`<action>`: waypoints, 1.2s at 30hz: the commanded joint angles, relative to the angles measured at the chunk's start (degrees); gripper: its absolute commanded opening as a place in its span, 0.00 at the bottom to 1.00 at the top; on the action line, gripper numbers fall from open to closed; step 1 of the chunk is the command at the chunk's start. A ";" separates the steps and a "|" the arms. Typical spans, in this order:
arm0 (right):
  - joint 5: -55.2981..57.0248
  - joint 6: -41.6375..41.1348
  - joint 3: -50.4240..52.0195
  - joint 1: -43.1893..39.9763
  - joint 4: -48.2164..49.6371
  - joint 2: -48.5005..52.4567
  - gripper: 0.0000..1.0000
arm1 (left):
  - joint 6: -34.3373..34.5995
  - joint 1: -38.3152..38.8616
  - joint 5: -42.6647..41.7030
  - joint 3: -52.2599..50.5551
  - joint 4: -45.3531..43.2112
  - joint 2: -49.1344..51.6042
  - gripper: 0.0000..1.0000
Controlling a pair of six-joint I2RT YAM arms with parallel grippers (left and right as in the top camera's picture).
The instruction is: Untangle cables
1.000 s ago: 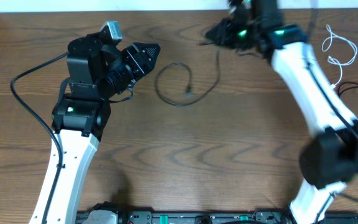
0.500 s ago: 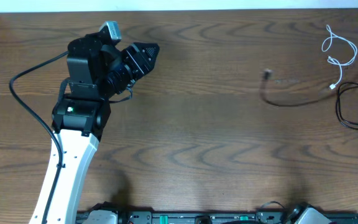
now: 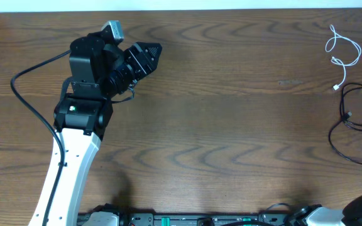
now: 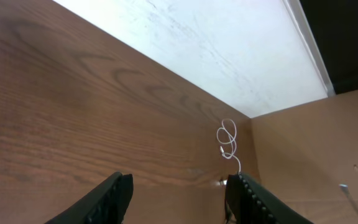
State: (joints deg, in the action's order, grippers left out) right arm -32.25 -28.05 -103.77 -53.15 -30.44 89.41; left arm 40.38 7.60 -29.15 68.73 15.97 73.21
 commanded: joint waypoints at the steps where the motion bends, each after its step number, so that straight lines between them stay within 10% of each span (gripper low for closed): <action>1: 21.16 14.67 -0.39 9.68 -3.76 3.67 0.01 | -0.96 -0.17 0.48 1.14 -0.20 1.27 0.54; 6: 32.28 21.09 -0.39 20.98 -8.92 12.79 0.07 | -0.96 -0.17 0.46 1.07 0.33 2.51 0.54; 7: 34.49 22.25 -0.39 22.84 -9.88 14.51 0.22 | -0.96 -0.17 0.46 1.03 0.33 2.71 0.54; 8: 37.22 23.06 -0.39 24.98 -11.39 16.31 0.75 | -0.96 -0.17 0.46 1.03 0.42 2.93 0.54; 9: 38.84 23.04 -0.39 26.27 -12.37 17.11 0.99 | -0.96 -0.17 0.46 1.03 0.55 3.10 0.54; 15: 32.37 23.02 -0.42 31.58 -18.21 11.93 0.99 | -1.36 -0.17 0.46 0.87 1.27 3.54 0.57; 22: 19.82 23.26 -0.42 38.25 -32.30 -4.02 0.99 | -1.38 -0.17 0.48 0.81 9.35 3.54 0.99; 36: 19.80 12.66 -0.42 41.13 -58.14 -26.45 0.99 | 2.08 -0.13 0.24 0.79 11.02 3.54 0.99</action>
State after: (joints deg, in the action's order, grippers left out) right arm -12.25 -10.92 -103.98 -12.40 -85.65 64.10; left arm 42.19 7.60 -29.02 68.73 26.89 76.51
